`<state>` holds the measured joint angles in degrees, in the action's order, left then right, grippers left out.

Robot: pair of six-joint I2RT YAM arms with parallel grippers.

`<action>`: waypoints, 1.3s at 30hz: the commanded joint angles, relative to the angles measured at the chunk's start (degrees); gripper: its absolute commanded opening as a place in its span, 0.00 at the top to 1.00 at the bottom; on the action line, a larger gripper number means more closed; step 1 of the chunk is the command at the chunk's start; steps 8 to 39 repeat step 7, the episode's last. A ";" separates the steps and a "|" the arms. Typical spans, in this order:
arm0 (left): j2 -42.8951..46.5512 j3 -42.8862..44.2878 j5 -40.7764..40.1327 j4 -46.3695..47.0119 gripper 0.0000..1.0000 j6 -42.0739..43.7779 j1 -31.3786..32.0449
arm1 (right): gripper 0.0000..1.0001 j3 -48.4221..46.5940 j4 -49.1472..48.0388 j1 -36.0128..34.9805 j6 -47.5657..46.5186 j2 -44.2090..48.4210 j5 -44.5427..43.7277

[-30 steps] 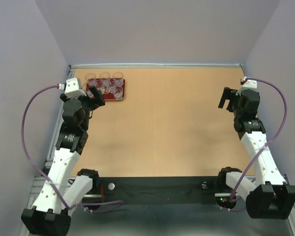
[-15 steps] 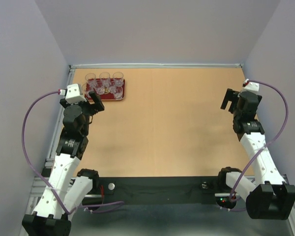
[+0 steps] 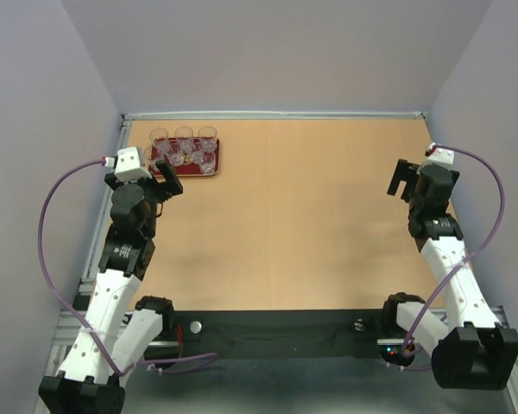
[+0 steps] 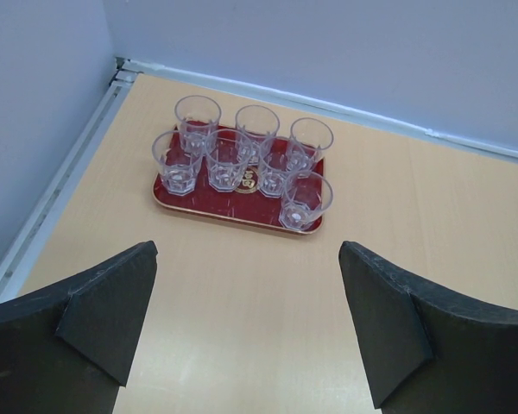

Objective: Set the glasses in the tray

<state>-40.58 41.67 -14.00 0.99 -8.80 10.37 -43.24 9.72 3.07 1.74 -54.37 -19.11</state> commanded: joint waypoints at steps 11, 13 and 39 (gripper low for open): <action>1.03 -0.71 -1.03 1.99 0.01 0.98 -0.18 | 0.00 1.23 -3.74 0.36 -0.41 2.34 -1.02; 1.03 -0.71 -1.03 1.99 0.01 0.98 -0.18 | 0.00 1.23 -3.74 0.36 -0.41 2.34 -1.02; 1.03 -0.71 -1.03 1.99 0.01 0.98 -0.18 | 0.00 1.23 -3.74 0.36 -0.41 2.34 -1.02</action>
